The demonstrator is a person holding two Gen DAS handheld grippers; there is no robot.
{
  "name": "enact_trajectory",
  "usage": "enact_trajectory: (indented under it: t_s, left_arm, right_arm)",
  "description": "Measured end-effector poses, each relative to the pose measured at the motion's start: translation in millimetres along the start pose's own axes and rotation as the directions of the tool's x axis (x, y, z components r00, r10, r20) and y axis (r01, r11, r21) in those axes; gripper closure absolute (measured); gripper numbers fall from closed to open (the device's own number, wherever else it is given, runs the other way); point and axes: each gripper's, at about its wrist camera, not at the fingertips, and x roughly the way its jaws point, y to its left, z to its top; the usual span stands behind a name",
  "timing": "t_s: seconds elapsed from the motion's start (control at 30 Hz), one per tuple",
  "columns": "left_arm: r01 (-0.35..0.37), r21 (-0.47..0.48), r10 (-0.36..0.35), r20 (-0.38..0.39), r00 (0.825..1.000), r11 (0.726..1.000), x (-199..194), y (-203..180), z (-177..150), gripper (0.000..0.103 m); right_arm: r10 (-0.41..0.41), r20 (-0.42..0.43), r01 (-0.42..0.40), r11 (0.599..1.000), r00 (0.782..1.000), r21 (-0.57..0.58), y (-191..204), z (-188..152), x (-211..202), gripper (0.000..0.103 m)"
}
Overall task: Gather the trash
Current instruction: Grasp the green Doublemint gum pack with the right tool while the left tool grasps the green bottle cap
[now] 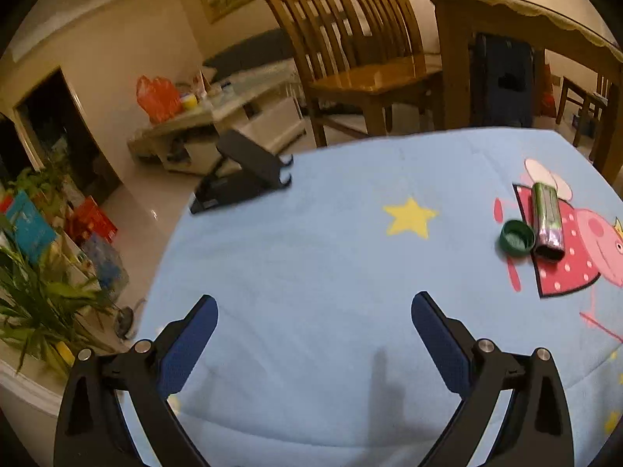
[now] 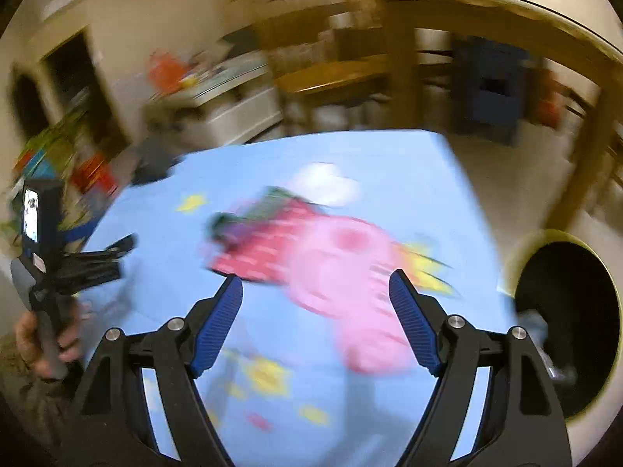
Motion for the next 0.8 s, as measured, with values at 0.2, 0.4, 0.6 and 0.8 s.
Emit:
enact_trajectory:
  t_s: [0.2, 0.4, 0.6, 0.8]
  left_arm:
    - [0.025, 0.028, -0.025, -0.006, 1.0, 0.999, 0, -6, 2, 0.007]
    - [0.06, -0.017, -0.06, -0.025, 0.998, 0.998, 6, 4, 1, 0.007]
    - [0.102, -0.059, -0.105, -0.054, 0.993, 0.993, 10, 11, -1, 0.007]
    - [0.104, -0.029, -0.105, -0.037, 0.994, 0.994, 3, 3, -4, 0.007]
  right_arm:
    - [-0.041, -0.187, 0.079, 0.977, 0.981, 0.2, 19, 65, 89, 0.038]
    - [-0.181, -0.298, 0.232, 0.962, 0.937, 0.147, 38, 74, 137, 0.063]
    - [-0.242, -0.308, 0.242, 0.969, 0.92, -0.039, 55, 49, 133, 0.067]
    - [-0.246, -0.313, 0.223, 0.969, 0.918, -0.107, 40, 13, 93, 0.07]
